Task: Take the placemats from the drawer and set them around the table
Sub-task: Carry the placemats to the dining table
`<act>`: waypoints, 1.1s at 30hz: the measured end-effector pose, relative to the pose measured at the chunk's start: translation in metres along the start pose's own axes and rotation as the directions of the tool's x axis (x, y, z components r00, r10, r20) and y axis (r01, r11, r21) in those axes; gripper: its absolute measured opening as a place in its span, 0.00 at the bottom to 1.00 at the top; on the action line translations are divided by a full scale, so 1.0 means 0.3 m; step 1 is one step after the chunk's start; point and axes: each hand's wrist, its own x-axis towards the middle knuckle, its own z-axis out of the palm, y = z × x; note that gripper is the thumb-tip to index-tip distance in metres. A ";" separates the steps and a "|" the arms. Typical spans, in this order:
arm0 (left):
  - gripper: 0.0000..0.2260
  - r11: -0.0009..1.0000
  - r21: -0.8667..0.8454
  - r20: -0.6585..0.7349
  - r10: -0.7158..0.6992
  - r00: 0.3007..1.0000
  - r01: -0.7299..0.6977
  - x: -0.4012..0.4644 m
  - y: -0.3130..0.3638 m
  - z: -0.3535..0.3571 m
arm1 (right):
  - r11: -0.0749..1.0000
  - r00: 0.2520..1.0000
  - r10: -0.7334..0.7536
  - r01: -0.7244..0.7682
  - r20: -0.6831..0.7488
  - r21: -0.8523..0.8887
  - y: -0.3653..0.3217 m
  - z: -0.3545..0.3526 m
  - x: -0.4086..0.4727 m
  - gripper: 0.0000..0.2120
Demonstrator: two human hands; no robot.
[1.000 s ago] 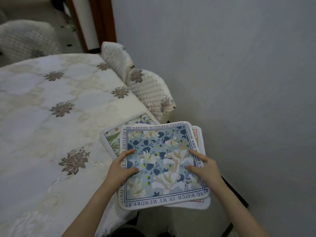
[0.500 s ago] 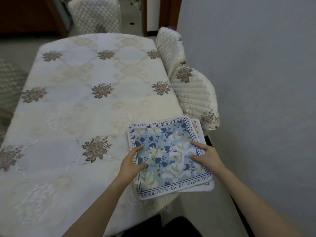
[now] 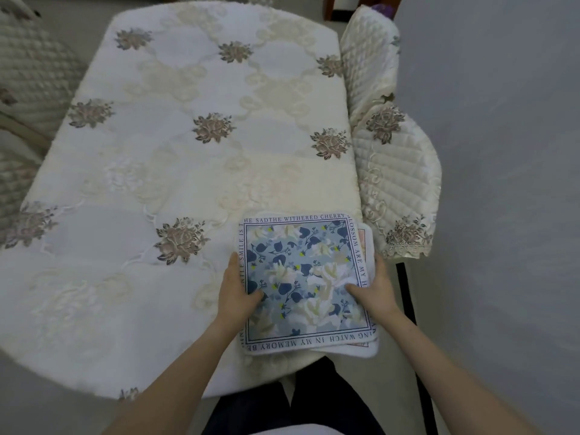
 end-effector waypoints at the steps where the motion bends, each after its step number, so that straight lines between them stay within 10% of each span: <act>1: 0.47 0.999 0.023 -0.018 -0.031 0.999 0.031 0.000 0.004 0.011 | 0.999 1.000 0.001 -0.002 -0.024 -0.039 -0.002 0.002 0.007 0.41; 7: 0.46 0.978 0.156 -0.106 -0.126 0.986 0.142 0.003 0.030 0.044 | 0.995 1.000 0.018 -0.019 -0.019 -0.093 0.002 0.005 0.035 0.29; 20: 0.47 0.938 0.291 -0.013 -0.191 0.981 0.187 0.002 0.033 0.014 | 0.988 0.959 -0.094 0.123 0.268 -0.097 0.070 -0.024 0.154 0.49; 27: 0.44 0.811 0.576 -0.033 0.151 0.988 -0.104 -0.023 0.060 0.034 | 0.855 0.955 -0.168 0.265 0.246 -0.445 -0.011 -0.035 0.088 0.48; 33: 0.39 0.717 0.683 0.092 0.104 0.990 -0.138 -0.028 0.026 0.067 | 0.764 0.937 -0.118 0.297 0.328 -0.573 0.010 -0.022 0.080 0.43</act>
